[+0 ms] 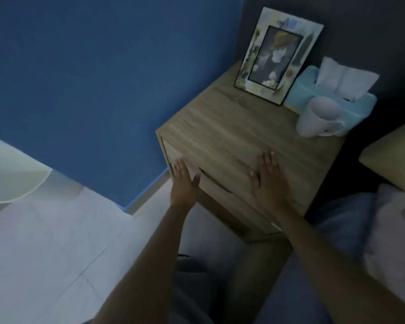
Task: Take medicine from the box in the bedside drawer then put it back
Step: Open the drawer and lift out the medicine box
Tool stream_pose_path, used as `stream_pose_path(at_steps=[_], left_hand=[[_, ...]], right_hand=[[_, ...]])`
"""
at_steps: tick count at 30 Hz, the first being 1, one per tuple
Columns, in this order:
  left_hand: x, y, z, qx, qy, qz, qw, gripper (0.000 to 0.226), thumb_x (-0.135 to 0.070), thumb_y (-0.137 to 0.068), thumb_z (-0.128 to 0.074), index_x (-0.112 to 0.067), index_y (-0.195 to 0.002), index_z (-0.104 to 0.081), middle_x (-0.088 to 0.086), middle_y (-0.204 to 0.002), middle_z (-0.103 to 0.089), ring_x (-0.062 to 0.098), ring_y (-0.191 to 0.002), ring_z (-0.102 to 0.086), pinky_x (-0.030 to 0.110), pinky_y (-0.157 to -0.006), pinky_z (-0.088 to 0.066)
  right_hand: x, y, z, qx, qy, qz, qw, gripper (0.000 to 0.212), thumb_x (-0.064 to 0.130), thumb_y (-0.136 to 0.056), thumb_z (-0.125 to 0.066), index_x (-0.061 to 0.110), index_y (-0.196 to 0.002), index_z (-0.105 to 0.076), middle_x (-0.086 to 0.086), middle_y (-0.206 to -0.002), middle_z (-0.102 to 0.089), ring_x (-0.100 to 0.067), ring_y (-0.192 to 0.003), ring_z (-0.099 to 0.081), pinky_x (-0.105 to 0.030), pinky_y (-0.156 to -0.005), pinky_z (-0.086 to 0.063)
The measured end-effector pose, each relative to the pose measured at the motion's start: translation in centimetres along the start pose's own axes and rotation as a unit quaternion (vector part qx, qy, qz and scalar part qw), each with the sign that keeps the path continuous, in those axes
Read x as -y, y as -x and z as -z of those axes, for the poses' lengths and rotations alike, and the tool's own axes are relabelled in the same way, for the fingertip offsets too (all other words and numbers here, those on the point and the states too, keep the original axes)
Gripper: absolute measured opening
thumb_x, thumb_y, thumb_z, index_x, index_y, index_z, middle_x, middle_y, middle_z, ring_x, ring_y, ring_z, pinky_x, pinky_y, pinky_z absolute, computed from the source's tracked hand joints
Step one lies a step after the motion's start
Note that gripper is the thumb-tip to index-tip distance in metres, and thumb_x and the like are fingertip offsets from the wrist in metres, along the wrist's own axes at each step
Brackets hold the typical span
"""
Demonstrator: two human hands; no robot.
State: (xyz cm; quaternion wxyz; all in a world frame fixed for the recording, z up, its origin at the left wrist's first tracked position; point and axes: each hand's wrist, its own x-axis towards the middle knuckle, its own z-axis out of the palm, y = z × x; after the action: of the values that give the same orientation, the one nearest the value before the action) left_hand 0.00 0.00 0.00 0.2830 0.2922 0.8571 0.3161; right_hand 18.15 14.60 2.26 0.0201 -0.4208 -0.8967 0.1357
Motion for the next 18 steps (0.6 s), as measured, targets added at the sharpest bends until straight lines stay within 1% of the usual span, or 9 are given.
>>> stream_pose_path(at_steps=[2,3,6,8,10,12,15,18], left_hand=[[-0.3,-0.2,-0.7,0.013,0.093,0.059,0.994,0.078,-0.042,-0.099,-0.038,-0.008,-0.151,0.008,0.007,-0.162,0.011,0.023,-0.149,0.01,0.041,-0.122,-0.004],[-0.4,-0.4,-1.3,0.016,0.123,0.066,0.99,0.079,-0.042,-0.098,-0.04,-0.009,-0.152,0.008,0.007,-0.162,0.01,0.022,-0.149,0.009,0.041,-0.122,-0.004],[-1.2,-0.8,-2.7,-0.002,0.202,0.05,0.978,0.078,-0.036,-0.099,-0.043,-0.013,-0.152,0.01,0.004,-0.163,0.006,0.021,-0.15,0.002,0.042,-0.122,-0.009],[-1.6,-1.4,-3.5,-0.018,0.247,0.047,0.968,0.079,-0.029,-0.1,-0.043,-0.011,-0.151,0.014,0.005,-0.163,0.004,0.021,-0.15,-0.003,0.042,-0.122,-0.012],[-1.7,-1.3,-4.2,-0.041,0.261,0.035,0.964,0.079,-0.023,-0.1,-0.043,-0.009,-0.15,0.016,0.008,-0.163,0.003,0.024,-0.15,-0.006,0.043,-0.121,-0.015],[-1.5,-1.2,-4.7,-0.047,0.264,0.028,0.963,0.077,-0.022,-0.1,-0.041,-0.01,-0.15,0.018,0.01,-0.162,0.0,0.028,-0.149,-0.011,0.046,-0.12,-0.018],[-1.4,-1.1,-5.0,-0.036,0.279,0.031,0.959,0.077,-0.028,-0.101,-0.038,-0.016,-0.149,0.021,0.009,-0.162,-0.002,0.028,-0.147,-0.016,0.045,-0.119,-0.021],[-1.5,-0.6,-4.8,-0.044,0.292,0.035,0.955,0.078,-0.031,-0.101,-0.039,-0.017,-0.15,0.019,0.006,-0.163,-0.004,0.026,-0.147,-0.018,0.043,-0.12,-0.021]], right_hand=[[-0.1,-0.2,0.3,-0.012,-0.008,-0.006,1.0,0.06,0.036,-0.102,-0.027,0.005,-0.152,-0.014,-0.013,-0.161,-0.01,-0.024,-0.15,-0.006,-0.041,-0.122,-0.006],[-0.3,-0.3,0.1,-0.015,-0.003,-0.005,1.0,0.06,0.036,-0.102,-0.027,0.006,-0.152,-0.013,-0.012,-0.161,-0.01,-0.023,-0.15,-0.005,-0.041,-0.122,-0.006],[-0.5,-0.3,-0.5,-0.014,0.003,0.007,1.0,0.061,0.039,-0.102,-0.023,0.007,-0.153,-0.011,-0.011,-0.162,-0.008,-0.021,-0.15,-0.004,-0.04,-0.122,-0.006],[-0.6,-0.5,-0.7,-0.02,0.006,0.006,1.0,0.061,0.04,-0.102,-0.02,0.008,-0.153,-0.01,-0.01,-0.162,-0.007,-0.02,-0.15,-0.004,-0.038,-0.122,-0.004],[-0.8,-0.6,-1.0,-0.021,0.01,0.005,1.0,0.061,0.041,-0.102,-0.019,0.008,-0.153,-0.009,-0.009,-0.162,-0.006,-0.019,-0.15,-0.003,-0.035,-0.122,-0.001],[-0.9,-0.6,-1.1,-0.023,0.005,0.006,1.0,0.062,0.041,-0.102,-0.019,0.008,-0.153,-0.01,-0.009,-0.162,-0.007,-0.019,-0.15,-0.003,-0.036,-0.122,-0.002],[-1.1,-0.6,-1.3,-0.031,-0.003,0.008,0.999,0.061,0.04,-0.102,-0.02,0.008,-0.153,-0.009,-0.009,-0.162,-0.007,-0.02,-0.15,-0.003,-0.036,-0.121,-0.001],[-1.2,-0.7,-1.3,-0.029,-0.002,0.008,1.0,0.062,0.042,-0.102,-0.018,0.009,-0.153,-0.006,-0.007,-0.163,-0.004,-0.018,-0.15,-0.001,-0.034,-0.12,0.003]])
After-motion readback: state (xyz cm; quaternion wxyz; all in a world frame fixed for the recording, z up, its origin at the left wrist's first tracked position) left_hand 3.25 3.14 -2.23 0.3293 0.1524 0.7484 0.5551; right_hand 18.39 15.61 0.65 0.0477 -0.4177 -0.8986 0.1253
